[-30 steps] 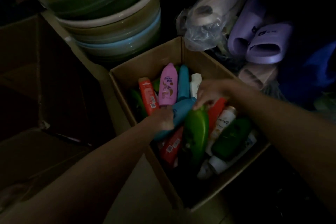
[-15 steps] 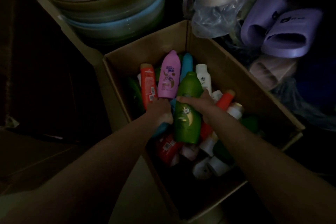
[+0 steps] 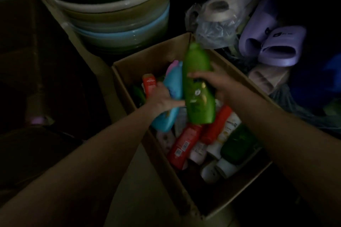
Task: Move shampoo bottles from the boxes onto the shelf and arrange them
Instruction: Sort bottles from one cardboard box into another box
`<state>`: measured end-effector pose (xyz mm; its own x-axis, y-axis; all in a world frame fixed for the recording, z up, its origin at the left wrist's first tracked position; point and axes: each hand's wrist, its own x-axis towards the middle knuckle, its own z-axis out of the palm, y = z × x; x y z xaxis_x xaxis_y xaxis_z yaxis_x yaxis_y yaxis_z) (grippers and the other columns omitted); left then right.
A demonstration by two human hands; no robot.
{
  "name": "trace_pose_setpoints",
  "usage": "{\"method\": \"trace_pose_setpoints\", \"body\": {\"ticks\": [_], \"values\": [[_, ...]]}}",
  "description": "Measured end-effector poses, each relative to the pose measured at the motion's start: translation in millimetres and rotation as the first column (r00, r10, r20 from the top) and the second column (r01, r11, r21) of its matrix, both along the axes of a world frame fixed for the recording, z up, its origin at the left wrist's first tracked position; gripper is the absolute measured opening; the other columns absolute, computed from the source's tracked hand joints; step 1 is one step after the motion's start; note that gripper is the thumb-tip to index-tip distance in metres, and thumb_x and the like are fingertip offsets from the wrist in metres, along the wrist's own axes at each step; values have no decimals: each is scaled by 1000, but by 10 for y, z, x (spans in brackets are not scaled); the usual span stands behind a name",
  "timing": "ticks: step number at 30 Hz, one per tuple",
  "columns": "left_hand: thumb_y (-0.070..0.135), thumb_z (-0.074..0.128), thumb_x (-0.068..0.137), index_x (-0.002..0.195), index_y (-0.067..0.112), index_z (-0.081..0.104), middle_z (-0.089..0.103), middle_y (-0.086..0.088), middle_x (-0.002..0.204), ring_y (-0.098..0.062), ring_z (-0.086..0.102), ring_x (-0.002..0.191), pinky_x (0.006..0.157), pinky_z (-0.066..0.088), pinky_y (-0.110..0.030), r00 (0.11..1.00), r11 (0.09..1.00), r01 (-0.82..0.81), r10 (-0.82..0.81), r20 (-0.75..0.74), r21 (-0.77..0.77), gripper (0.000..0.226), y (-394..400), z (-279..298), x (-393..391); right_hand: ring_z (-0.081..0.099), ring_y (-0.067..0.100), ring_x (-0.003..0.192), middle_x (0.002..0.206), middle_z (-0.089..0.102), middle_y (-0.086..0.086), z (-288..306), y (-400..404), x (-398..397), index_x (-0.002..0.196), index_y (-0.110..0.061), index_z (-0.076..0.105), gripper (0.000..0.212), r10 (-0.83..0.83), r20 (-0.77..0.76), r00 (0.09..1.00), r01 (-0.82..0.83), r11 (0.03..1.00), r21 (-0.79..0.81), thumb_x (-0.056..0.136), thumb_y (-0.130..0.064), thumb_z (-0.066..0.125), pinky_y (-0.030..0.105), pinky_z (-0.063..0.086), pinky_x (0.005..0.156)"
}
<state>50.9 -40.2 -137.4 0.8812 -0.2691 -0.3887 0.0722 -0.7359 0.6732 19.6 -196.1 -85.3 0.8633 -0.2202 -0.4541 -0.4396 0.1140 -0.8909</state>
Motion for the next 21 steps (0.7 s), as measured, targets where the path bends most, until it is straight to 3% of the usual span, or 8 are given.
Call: {"method": "trace_pose_setpoints", "body": {"ticks": [3,6,10,13,15,17,19,21], "values": [[40,83,57,122,2,48,59,-4,118,-18,60,101,77,50,-28,961,927,-253,274,39,-279,84,95,751,377,68,32,91,106,67,18,555,252,243,122,-7,56,82,-176,196,965,163,983,84,46,-15,86,53,56,78],[56,74,34,123,3,52,64,-9,112,-20,65,95,72,55,-27,911,832,-238,370,180,-501,106,460,1654,743,69,24,86,99,69,10,1214,758,424,117,-9,56,64,-174,444,879,169,984,51,59,-9,81,44,57,81],[37,68,79,119,6,48,61,0,95,-7,62,76,48,46,-14,810,797,-148,438,391,-585,55,1333,2686,829,69,24,89,98,70,12,1880,1548,593,115,-7,55,59,-151,669,728,30,982,189,60,-12,76,41,58,79],[41,68,76,122,6,45,61,0,102,-7,63,83,56,49,-14,718,795,-213,522,461,-568,62,2109,2920,790,69,20,75,89,68,12,2146,2283,737,112,-1,54,53,-109,723,682,-116,960,255,64,-6,76,34,58,68],[39,72,76,133,5,38,56,-3,119,-13,59,102,70,48,-19,703,795,-342,570,424,-501,75,2614,2809,724,69,25,82,95,69,14,2181,2799,819,108,-6,57,57,11,703,711,-155,978,141,55,-9,78,42,59,72],[32,72,78,139,3,30,49,-5,127,-16,52,112,75,42,-20,731,797,-507,599,326,-327,80,3088,2528,594,67,27,93,102,69,12,2040,3209,867,96,-17,60,51,268,598,755,-219,963,-156,51,-12,83,45,57,82],[28,72,78,142,1,26,46,-10,132,-23,49,114,79,41,-26,788,813,-581,574,223,-43,83,3466,2109,450,61,23,106,114,64,8,1806,3500,848,105,-17,59,52,545,322,775,-377,806,-457,60,-15,85,38,51,93],[31,77,73,144,0,18,39,-18,140,-31,44,124,93,42,-36,856,818,-515,506,103,257,97,3657,1731,370,52,23,118,126,54,7,1495,3688,826,125,-13,49,65,655,26,755,-523,626,-578,68,-17,81,33,47,96]]}}
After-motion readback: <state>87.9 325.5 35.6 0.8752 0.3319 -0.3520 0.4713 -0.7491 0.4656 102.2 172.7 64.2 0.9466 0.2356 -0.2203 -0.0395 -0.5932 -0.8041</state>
